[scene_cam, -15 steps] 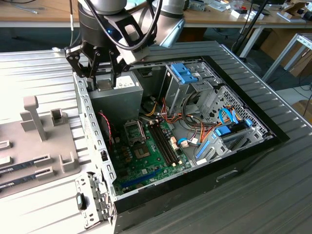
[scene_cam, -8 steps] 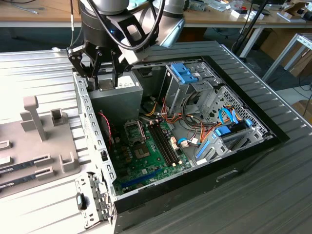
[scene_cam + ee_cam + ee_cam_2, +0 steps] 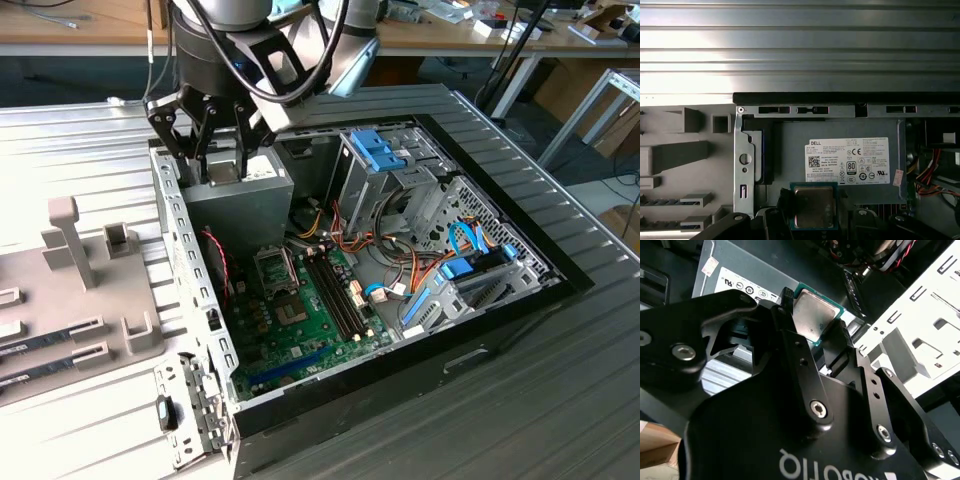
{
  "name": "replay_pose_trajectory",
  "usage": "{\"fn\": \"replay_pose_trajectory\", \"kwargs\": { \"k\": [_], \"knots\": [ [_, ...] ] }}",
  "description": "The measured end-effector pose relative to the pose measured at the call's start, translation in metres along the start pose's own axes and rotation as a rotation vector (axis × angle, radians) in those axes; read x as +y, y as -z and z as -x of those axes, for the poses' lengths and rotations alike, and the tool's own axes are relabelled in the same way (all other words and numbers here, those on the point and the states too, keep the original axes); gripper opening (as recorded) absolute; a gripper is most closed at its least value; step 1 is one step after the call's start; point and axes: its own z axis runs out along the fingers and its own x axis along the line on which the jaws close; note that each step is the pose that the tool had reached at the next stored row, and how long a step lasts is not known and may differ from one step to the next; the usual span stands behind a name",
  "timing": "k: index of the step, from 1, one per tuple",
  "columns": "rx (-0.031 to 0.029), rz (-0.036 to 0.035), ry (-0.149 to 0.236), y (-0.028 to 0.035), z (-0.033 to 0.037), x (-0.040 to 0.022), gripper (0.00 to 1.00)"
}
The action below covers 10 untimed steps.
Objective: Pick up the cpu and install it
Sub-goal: 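Pick up the cpu and move it towards the insertion slot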
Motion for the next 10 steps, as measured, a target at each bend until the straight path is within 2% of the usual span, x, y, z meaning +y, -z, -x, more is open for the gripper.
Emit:
{"fn": "replay_pose_trajectory", "kwargs": {
  "k": [10],
  "knots": [
    [-0.0001,0.0001,0.0,-0.0007,0.0084,0.0001,0.47]
  ]
}}
